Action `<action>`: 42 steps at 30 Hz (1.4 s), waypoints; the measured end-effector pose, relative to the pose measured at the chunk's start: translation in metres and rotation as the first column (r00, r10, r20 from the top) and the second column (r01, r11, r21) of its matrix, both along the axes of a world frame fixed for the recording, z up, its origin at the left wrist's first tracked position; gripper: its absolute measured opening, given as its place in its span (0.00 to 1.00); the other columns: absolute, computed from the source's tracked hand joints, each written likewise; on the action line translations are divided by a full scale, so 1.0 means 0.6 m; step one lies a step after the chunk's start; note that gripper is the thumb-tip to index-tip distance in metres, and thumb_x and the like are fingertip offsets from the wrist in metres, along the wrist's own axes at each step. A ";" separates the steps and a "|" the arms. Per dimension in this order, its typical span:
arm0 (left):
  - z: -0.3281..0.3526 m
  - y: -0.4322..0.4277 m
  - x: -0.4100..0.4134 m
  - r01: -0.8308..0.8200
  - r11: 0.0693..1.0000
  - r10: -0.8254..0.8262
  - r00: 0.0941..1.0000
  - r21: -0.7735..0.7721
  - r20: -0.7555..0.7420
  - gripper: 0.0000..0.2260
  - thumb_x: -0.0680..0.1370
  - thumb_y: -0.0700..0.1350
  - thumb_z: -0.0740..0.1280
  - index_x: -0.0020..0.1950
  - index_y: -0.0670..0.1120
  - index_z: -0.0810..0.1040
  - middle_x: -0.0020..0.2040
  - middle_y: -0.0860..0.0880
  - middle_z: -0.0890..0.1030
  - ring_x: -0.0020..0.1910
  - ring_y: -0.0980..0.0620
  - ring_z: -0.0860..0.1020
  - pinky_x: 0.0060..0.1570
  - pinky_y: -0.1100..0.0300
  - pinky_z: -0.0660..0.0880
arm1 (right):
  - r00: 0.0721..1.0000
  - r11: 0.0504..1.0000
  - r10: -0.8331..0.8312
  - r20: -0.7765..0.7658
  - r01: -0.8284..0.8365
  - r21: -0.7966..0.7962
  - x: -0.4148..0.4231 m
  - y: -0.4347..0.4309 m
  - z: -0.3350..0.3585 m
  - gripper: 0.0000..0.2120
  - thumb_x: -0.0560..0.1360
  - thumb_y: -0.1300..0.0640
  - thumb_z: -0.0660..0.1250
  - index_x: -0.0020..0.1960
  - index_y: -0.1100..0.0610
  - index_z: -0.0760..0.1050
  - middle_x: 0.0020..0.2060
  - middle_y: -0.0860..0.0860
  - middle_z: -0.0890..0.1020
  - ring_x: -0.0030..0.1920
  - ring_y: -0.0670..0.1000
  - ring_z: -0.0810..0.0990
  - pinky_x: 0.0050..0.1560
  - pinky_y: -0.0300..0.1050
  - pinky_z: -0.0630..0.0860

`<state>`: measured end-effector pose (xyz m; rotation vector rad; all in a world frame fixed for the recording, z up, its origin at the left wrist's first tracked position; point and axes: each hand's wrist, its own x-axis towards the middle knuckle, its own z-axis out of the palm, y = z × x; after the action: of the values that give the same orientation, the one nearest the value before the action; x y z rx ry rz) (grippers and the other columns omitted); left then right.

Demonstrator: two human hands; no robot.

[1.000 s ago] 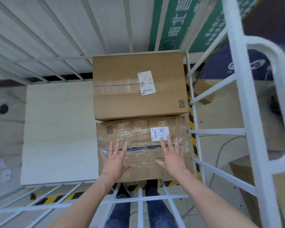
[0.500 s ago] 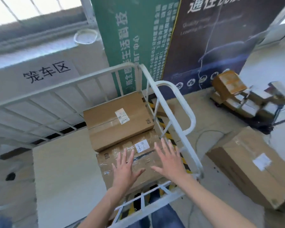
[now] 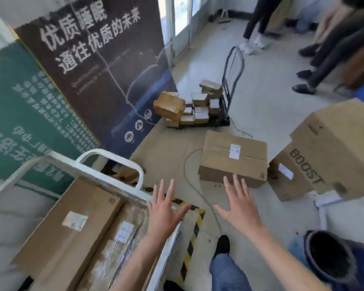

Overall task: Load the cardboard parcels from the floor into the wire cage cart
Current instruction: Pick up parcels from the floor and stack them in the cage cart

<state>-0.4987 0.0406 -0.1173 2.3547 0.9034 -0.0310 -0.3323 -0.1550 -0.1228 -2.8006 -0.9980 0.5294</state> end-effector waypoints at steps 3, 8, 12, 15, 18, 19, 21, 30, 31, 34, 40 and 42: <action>0.000 -0.049 0.116 0.119 0.993 -0.119 0.993 -0.007 -0.021 0.44 0.70 0.76 0.54 0.81 0.60 0.45 0.83 0.52 0.44 0.81 0.47 0.42 0.75 0.35 0.49 | 0.983 0.983 -0.179 -0.048 0.180 0.017 0.051 -0.085 -0.004 0.48 0.75 0.27 0.57 0.78 0.43 0.28 0.80 0.50 0.34 0.81 0.57 0.39 0.79 0.58 0.50; -0.025 -0.140 0.274 0.165 0.977 -0.174 0.983 -0.133 -0.058 0.42 0.74 0.71 0.61 0.81 0.60 0.45 0.83 0.51 0.44 0.81 0.48 0.43 0.75 0.36 0.47 | 0.927 0.933 -0.352 -0.134 0.358 0.025 0.158 -0.203 -0.034 0.51 0.73 0.26 0.57 0.71 0.42 0.20 0.80 0.49 0.34 0.81 0.56 0.41 0.79 0.55 0.50; -0.053 -0.185 0.351 0.143 0.973 -0.164 0.980 -0.179 -0.108 0.41 0.76 0.68 0.63 0.82 0.58 0.47 0.83 0.51 0.45 0.81 0.48 0.43 0.76 0.36 0.47 | 0.913 0.928 -0.365 -0.181 0.372 0.005 0.233 -0.249 -0.061 0.50 0.74 0.27 0.57 0.70 0.41 0.19 0.79 0.49 0.32 0.81 0.55 0.40 0.79 0.54 0.48; -0.072 -0.200 0.385 0.137 0.971 -0.167 0.976 -0.195 -0.144 0.40 0.76 0.67 0.63 0.82 0.57 0.48 0.83 0.50 0.46 0.81 0.47 0.44 0.76 0.36 0.49 | 0.907 0.926 -0.365 -0.210 0.378 0.025 0.271 -0.259 -0.074 0.49 0.75 0.28 0.57 0.70 0.39 0.19 0.78 0.48 0.30 0.81 0.54 0.39 0.79 0.53 0.47; -0.101 -0.192 0.422 0.121 0.973 -0.158 0.971 -0.199 -0.180 0.40 0.76 0.68 0.63 0.82 0.57 0.49 0.83 0.50 0.47 0.81 0.46 0.45 0.75 0.35 0.48 | 0.907 0.930 -0.345 -0.242 0.365 0.037 0.309 -0.253 -0.089 0.49 0.74 0.28 0.57 0.68 0.35 0.17 0.78 0.46 0.29 0.81 0.53 0.40 0.78 0.52 0.48; -0.114 -0.185 0.433 0.123 0.975 -0.159 0.968 -0.185 -0.194 0.40 0.76 0.68 0.63 0.82 0.57 0.49 0.83 0.50 0.47 0.81 0.46 0.44 0.75 0.35 0.47 | 0.905 0.932 -0.339 -0.255 0.361 0.040 0.321 -0.248 -0.095 0.48 0.74 0.28 0.57 0.67 0.33 0.17 0.77 0.45 0.29 0.81 0.53 0.40 0.78 0.52 0.49; -0.142 -0.167 0.459 0.153 0.977 -0.184 0.956 -0.146 -0.227 0.39 0.76 0.69 0.61 0.82 0.58 0.49 0.83 0.51 0.47 0.81 0.46 0.44 0.74 0.34 0.47 | 0.893 0.928 -0.346 -0.289 0.371 0.038 0.345 -0.237 -0.111 0.48 0.74 0.28 0.57 0.67 0.32 0.17 0.77 0.44 0.30 0.81 0.54 0.42 0.77 0.52 0.50; -0.272 -0.075 0.623 0.098 0.960 -0.193 0.909 -0.261 -0.368 0.38 0.76 0.70 0.60 0.81 0.57 0.52 0.82 0.52 0.51 0.81 0.46 0.47 0.73 0.31 0.48 | 0.796 0.884 -0.449 -0.406 0.463 -0.070 0.507 -0.166 -0.199 0.46 0.75 0.30 0.60 0.80 0.41 0.35 0.81 0.45 0.40 0.81 0.52 0.46 0.77 0.53 0.54; -0.291 -0.065 0.646 0.077 0.957 -0.185 0.905 -0.279 -0.384 0.38 0.76 0.70 0.60 0.81 0.57 0.52 0.82 0.52 0.52 0.81 0.45 0.47 0.73 0.31 0.48 | 0.788 0.880 -0.456 -0.413 0.470 -0.074 0.532 -0.156 -0.219 0.46 0.75 0.31 0.61 0.81 0.42 0.37 0.82 0.46 0.42 0.81 0.52 0.46 0.77 0.53 0.54; -0.360 -0.023 0.711 0.022 0.957 -0.148 0.895 -0.291 -0.420 0.39 0.76 0.69 0.62 0.82 0.56 0.53 0.82 0.51 0.53 0.81 0.45 0.50 0.73 0.31 0.51 | 0.774 0.878 -0.461 -0.434 0.471 -0.092 0.604 -0.124 -0.294 0.45 0.76 0.32 0.61 0.81 0.44 0.39 0.82 0.48 0.45 0.81 0.52 0.48 0.77 0.54 0.56; -0.531 0.056 0.786 0.106 0.961 -0.229 0.821 -0.256 -0.523 0.39 0.77 0.67 0.61 0.82 0.51 0.54 0.82 0.48 0.56 0.80 0.40 0.52 0.75 0.36 0.55 | 0.651 0.833 -0.534 -0.539 0.515 -0.203 0.723 -0.088 -0.468 0.44 0.77 0.35 0.63 0.82 0.47 0.42 0.82 0.47 0.52 0.79 0.54 0.56 0.73 0.57 0.64; -0.596 0.074 0.807 0.083 0.965 -0.209 0.819 -0.249 -0.535 0.39 0.77 0.67 0.62 0.82 0.49 0.55 0.81 0.47 0.57 0.80 0.39 0.52 0.75 0.38 0.55 | 0.601 0.801 -0.572 -0.558 0.555 -0.223 0.761 -0.085 -0.536 0.44 0.77 0.36 0.65 0.82 0.48 0.44 0.81 0.49 0.55 0.79 0.55 0.58 0.72 0.57 0.65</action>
<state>-0.0146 0.0852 -0.4747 2.2272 0.9152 -0.8829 0.1243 -0.2059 -0.4441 -2.4500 0.0503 1.2141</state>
